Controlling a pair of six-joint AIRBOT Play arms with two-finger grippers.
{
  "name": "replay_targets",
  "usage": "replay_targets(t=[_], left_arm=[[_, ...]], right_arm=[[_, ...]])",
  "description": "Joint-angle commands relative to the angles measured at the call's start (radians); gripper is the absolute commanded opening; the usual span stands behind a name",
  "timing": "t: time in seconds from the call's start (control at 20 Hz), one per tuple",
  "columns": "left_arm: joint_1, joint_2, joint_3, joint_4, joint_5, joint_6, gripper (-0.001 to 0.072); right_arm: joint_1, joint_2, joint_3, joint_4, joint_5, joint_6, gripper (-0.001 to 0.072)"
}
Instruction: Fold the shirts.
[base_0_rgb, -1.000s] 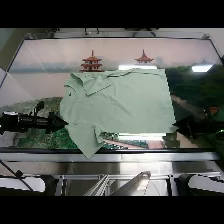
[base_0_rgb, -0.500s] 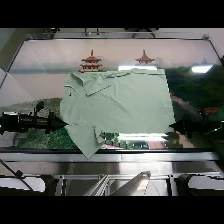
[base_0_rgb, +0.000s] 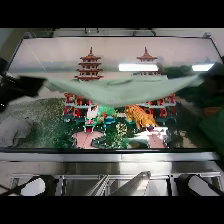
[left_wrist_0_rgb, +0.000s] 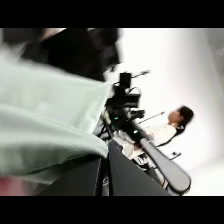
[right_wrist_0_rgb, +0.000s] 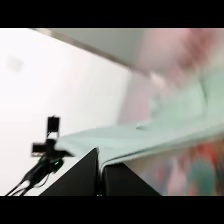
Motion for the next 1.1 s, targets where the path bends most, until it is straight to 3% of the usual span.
replay_targets(t=[0.0, 0.1, 0.25, 0.35, 0.45, 0.55, 0.65, 0.75, 0.95, 1.05], left_arm=[[0.041, 0.283, 0.243, -0.572, -0.037, 0.013, 0.0024], [0.162, 0.360, 0.443, -0.711, 0.014, -0.019, 0.0025], [0.449, 0.380, 0.708, -0.745, 0.122, -0.206, 0.0026], [0.612, 0.342, 0.820, -0.735, 0.157, -0.347, 0.0026], [0.619, 0.309, 0.838, -0.699, 0.191, -0.388, 0.0026], [0.546, 0.263, 0.838, -0.480, 0.172, -0.396, 0.0026], [0.377, 0.195, 0.838, -0.150, 0.175, -0.386, 0.0026], [0.173, 0.093, 0.838, 0.077, 0.206, -0.357, 0.0026], [-0.144, -0.211, 0.841, 0.406, 0.297, -0.315, 0.0026], [-0.219, -0.437, 0.902, 0.466, 0.302, -0.317, 0.0026]], right_arm=[[-0.005, 0.297, 0.202, 0.320, -0.132, -0.058, 0.0022], [-0.055, 0.422, 0.325, 0.325, -0.336, -0.112, 0.0023], [-0.191, 0.533, 0.479, 0.291, -0.594, -0.138, 0.0022], [-0.210, 0.542, 0.553, 0.195, -0.655, -0.136, 0.0022], [-0.208, 0.533, 0.567, 0.150, -0.643, -0.136, 0.0022], [-0.206, 0.504, 0.565, 0.063, -0.613, -0.111, 0.0022], [-0.164, 0.447, 0.542, -0.039, -0.515, -0.048, 0.0022], [-0.034, 0.363, 0.468, -0.127, -0.482, -0.038, 0.0022], [0.302, 0.117, 0.346, -0.418, -0.658, -0.029, 0.0021], [0.403, -0.086, 0.345, -0.449, -0.737, -0.019, 0.0022]])
